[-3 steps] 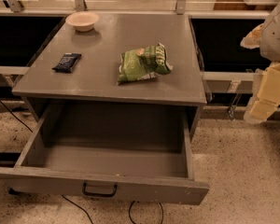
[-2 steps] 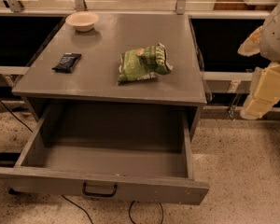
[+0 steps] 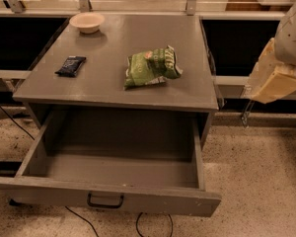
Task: Close top drawer
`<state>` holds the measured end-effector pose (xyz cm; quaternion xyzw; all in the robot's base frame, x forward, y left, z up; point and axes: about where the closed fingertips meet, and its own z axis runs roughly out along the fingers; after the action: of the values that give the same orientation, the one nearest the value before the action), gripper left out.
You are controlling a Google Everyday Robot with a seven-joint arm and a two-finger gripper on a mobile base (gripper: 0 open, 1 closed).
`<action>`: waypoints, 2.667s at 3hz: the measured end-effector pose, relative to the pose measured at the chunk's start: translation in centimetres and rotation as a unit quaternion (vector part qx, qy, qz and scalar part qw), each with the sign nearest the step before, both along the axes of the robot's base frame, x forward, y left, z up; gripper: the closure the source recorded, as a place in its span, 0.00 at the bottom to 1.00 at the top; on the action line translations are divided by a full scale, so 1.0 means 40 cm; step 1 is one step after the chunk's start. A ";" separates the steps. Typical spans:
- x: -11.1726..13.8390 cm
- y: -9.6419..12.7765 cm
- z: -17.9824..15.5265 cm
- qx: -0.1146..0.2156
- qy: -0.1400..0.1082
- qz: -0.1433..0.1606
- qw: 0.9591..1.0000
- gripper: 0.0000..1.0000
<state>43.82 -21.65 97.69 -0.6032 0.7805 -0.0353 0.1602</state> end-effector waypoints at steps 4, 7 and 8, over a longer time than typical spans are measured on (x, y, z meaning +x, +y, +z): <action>-0.121 -0.031 -0.016 -0.007 -0.020 -0.038 0.999 1.00; -0.258 -0.042 -0.109 -0.014 0.019 -0.031 0.999 1.00; -0.310 -0.006 -0.121 0.000 0.014 -0.025 1.000 1.00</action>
Offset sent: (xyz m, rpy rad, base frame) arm 0.0250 -0.0054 0.0052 -0.0184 -0.0577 -0.0576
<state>31.43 -21.88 92.87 -0.5841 0.7974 -0.0311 0.1484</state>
